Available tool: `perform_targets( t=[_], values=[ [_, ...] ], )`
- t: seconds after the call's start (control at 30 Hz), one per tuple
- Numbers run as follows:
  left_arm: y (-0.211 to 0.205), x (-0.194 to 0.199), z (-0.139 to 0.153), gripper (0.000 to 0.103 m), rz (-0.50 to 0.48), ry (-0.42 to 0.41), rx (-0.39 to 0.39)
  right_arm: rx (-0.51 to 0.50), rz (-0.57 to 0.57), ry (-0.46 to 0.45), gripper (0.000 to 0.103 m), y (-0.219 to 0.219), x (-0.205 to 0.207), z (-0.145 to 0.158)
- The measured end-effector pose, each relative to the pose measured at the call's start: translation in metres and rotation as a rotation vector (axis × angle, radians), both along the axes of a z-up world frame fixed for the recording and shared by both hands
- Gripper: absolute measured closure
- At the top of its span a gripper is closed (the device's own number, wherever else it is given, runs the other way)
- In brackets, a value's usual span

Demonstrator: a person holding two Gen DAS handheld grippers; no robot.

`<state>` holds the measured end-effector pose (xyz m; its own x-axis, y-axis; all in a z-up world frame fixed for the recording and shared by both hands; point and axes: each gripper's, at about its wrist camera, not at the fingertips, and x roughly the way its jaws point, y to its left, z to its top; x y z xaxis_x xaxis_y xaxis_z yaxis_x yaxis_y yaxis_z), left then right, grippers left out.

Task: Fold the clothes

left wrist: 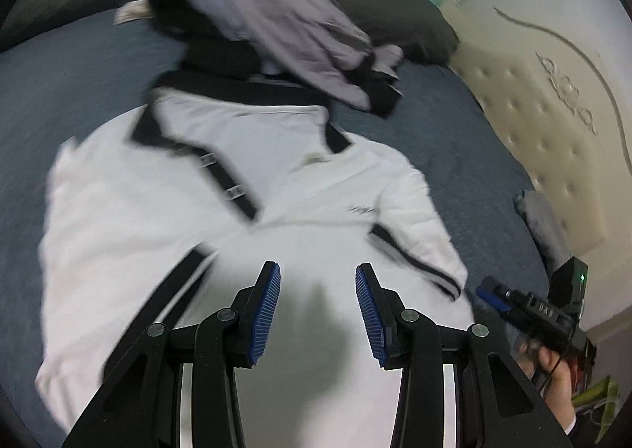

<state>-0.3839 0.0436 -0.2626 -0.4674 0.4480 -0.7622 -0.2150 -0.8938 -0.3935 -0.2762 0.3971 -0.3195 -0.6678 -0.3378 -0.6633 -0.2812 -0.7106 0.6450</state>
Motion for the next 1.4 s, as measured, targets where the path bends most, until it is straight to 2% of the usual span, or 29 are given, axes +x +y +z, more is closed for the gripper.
perform_targets(
  t=[0.13,0.37,0.63,1.1,1.2,1.33,1.4],
  values=[
    [0.053,-0.038,-0.002,0.059,-0.075,-0.015,-0.034,-0.019,-0.006,-0.009,0.064,0.005,-0.004,-0.003],
    [0.112,-0.087,-0.009,0.06,-0.126,-0.048,-0.02,-0.063,-0.025,-0.025,0.064,0.019,-0.012,-0.013],
    [0.152,-0.136,-0.014,0.06,-0.129,-0.07,-0.023,-0.08,-0.013,-0.028,0.064,0.023,-0.019,-0.019],
    [0.204,-0.174,-0.041,0.061,-0.198,-0.103,-0.12,-0.099,0.008,-0.042,0.064,0.021,-0.033,-0.031],
    [0.209,-0.177,-0.047,0.068,-0.207,-0.117,-0.113,-0.106,0.013,-0.042,0.064,0.022,-0.033,-0.032],
    [0.216,-0.179,-0.053,0.093,-0.226,-0.125,-0.145,-0.11,0.013,-0.039,0.064,0.023,-0.034,-0.032],
    [0.214,-0.18,-0.054,0.099,-0.222,-0.125,-0.139,-0.11,0.014,-0.037,0.064,0.023,-0.035,-0.031]
  ],
)
